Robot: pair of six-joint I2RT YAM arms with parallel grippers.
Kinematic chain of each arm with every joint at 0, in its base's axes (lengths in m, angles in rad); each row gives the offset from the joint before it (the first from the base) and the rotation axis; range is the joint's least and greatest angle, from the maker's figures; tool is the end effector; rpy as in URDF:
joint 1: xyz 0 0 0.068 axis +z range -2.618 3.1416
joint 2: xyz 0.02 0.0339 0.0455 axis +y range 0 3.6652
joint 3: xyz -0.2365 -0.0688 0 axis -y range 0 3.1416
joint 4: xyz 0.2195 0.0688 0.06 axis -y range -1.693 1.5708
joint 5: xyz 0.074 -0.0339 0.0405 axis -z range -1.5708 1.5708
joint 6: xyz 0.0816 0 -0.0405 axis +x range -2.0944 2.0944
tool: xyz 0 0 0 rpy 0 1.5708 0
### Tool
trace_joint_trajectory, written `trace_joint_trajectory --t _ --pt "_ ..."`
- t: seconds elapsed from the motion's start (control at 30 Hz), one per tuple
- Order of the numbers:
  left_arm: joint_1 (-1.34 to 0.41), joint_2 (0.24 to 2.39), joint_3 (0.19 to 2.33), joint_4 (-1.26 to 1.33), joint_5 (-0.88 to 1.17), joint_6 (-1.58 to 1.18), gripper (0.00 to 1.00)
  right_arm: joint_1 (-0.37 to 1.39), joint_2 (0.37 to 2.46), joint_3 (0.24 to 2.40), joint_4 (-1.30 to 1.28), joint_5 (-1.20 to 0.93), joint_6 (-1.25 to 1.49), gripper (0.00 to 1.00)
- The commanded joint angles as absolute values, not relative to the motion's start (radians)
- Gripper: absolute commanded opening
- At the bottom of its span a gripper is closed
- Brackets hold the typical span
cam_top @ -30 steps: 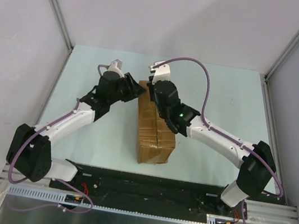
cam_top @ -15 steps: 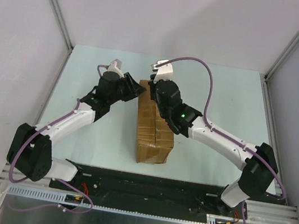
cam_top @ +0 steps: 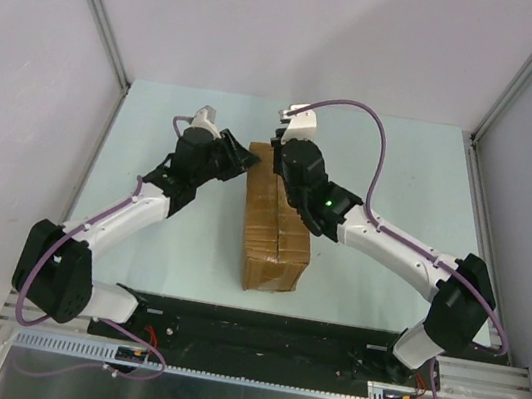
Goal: Unpack the express box
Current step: Cut the express box at the center of the board.
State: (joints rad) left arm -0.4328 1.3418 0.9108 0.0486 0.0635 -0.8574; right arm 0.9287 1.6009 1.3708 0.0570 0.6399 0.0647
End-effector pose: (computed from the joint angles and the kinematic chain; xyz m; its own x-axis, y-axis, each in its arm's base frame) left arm 0.3020 -0.1452 0.2486 -0.5786 -0.5640 -0.5892 0.0528 0.6950 -0.7170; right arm 0.2737 0.2847 0.3342 -0.1217 -0.0761 -0.9896 -0.2829 0.9584 -0.0389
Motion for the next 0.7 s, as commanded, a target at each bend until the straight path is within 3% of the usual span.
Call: trace_joint_trajectory --t 0.0,0.67 --pt "-0.449 1.387 0.847 -0.147 0.057 -0.844 0.39 0.931 1.605 1.371 0.078 0.66 0.092 0.0" --pt "-0.449 1.385 0.834 -0.15 0.049 -0.867 0.38 0.951 1.629 1.371 0.032 0.679 0.135 0.0"
